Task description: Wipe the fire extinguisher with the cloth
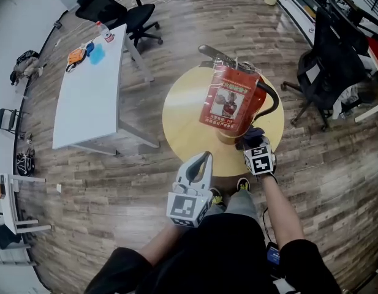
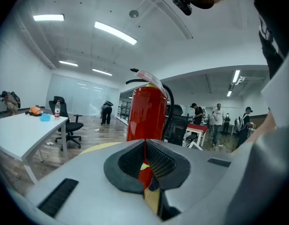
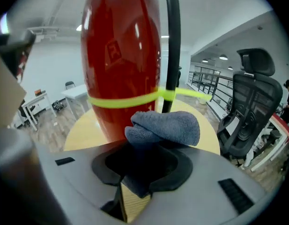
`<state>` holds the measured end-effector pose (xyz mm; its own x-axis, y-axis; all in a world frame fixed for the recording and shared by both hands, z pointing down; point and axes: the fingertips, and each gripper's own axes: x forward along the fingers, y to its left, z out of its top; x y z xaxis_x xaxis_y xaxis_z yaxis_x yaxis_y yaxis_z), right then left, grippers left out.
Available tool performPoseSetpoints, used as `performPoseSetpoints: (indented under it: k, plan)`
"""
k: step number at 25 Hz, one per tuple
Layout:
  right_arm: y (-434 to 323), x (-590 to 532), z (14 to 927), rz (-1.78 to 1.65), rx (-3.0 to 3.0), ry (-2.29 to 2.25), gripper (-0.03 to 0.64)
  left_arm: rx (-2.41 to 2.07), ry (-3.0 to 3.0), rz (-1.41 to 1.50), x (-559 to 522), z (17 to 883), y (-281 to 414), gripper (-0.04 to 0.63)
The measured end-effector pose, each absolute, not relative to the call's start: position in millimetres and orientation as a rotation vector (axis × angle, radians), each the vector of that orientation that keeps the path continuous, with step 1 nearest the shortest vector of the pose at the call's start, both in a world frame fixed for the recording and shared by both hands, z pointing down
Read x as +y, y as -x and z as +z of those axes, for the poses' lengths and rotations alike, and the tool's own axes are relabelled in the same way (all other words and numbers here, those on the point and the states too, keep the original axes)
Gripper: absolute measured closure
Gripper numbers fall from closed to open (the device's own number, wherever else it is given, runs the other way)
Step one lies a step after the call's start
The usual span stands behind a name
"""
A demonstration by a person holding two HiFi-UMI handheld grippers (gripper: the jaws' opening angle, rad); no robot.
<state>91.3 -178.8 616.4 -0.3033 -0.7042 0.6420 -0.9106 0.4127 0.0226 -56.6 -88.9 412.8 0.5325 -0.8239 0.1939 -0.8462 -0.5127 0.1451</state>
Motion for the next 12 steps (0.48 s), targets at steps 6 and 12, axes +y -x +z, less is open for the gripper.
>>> performPoseSetpoints:
  k: [6, 12]
  plan:
    - [-95.7, -184.9, 657.3, 0.572, -2.108, -1.391, 0.505, -1.428, -2.529, 0.186, -84.1, 423.9, 66.8, 0.572]
    - [-71.1, -164.0, 652.6, 0.664, -2.159, -1.45, 0.505, -1.434, -2.503, 0.203, -85.5, 433.4, 69.2, 0.572]
